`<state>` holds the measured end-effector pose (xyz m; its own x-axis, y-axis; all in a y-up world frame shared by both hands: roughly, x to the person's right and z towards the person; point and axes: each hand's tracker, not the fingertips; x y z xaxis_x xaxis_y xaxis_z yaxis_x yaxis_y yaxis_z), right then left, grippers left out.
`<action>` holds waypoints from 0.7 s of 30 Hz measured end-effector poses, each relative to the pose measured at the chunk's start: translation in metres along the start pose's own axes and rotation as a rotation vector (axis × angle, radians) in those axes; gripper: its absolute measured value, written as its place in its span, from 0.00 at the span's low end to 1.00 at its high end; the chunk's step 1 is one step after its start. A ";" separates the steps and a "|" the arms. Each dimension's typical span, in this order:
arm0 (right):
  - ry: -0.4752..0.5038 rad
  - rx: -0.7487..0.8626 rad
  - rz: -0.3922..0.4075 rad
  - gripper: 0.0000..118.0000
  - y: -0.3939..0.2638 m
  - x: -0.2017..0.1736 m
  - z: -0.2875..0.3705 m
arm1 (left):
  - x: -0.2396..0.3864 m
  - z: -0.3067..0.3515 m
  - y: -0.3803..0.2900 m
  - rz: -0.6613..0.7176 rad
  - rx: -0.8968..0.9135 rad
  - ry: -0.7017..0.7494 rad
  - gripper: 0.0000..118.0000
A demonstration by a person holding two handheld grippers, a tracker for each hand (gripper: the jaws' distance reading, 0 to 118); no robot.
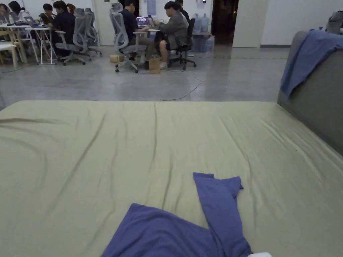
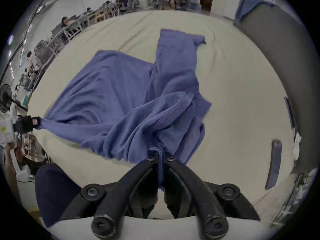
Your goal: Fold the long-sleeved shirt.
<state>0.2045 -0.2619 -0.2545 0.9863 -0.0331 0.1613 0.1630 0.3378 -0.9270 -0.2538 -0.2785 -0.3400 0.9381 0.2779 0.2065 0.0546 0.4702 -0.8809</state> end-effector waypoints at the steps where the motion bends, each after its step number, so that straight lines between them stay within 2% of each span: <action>1: 0.012 -0.018 -0.012 0.01 -0.001 0.000 -0.005 | -0.002 -0.004 -0.007 0.003 -0.022 -0.001 0.02; 3: 0.037 -0.081 -0.057 0.01 0.002 0.005 -0.023 | -0.006 -0.020 -0.017 -0.021 -0.067 0.017 0.02; 6: 0.138 -0.145 -0.242 0.07 0.009 0.023 -0.039 | -0.018 -0.042 -0.023 0.025 -0.078 0.011 0.04; 8: 0.178 -0.154 -0.320 0.13 0.014 0.037 -0.031 | -0.020 -0.031 -0.012 0.113 -0.066 -0.031 0.15; 9: 0.211 -0.125 -0.374 0.21 0.011 0.044 -0.020 | -0.017 -0.021 -0.006 0.143 -0.036 -0.049 0.32; 10: 0.238 -0.071 -0.412 0.50 0.005 0.049 -0.007 | -0.013 -0.007 -0.005 0.145 0.019 -0.075 0.70; 11: 0.279 -0.008 -0.450 0.80 -0.003 0.054 0.008 | -0.008 0.009 -0.004 0.121 0.093 -0.095 0.93; 12: 0.278 0.026 -0.458 1.00 -0.010 0.059 0.026 | -0.002 0.025 -0.006 0.110 0.160 -0.098 1.00; 13: 0.269 0.063 -0.471 1.00 -0.018 0.062 0.042 | 0.005 0.040 -0.008 0.097 0.267 -0.116 1.00; 15: 0.242 0.174 -0.497 1.00 -0.035 0.064 0.079 | 0.015 0.061 -0.018 0.075 0.299 -0.103 1.00; 17: 0.246 0.243 -0.503 1.00 -0.053 0.061 0.102 | 0.024 0.071 -0.028 0.063 0.276 -0.095 1.00; 18: 0.250 0.260 -0.498 0.99 -0.063 0.058 0.111 | 0.029 0.072 -0.032 0.045 0.209 -0.066 0.99; 19: 0.240 0.262 -0.498 0.88 -0.071 0.055 0.112 | 0.033 0.070 -0.037 0.035 0.116 -0.059 0.90; 20: 0.208 0.298 -0.489 0.60 -0.081 0.050 0.113 | 0.035 0.068 -0.045 0.032 0.083 -0.077 0.61; 21: 0.176 0.318 -0.460 0.14 -0.091 0.042 0.115 | 0.039 0.065 -0.050 0.024 0.088 -0.090 0.11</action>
<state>0.2288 -0.1856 -0.1243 0.8097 -0.3897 0.4388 0.5866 0.5168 -0.6235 -0.2422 -0.2364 -0.2601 0.9041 0.3624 0.2266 -0.0017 0.5332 -0.8460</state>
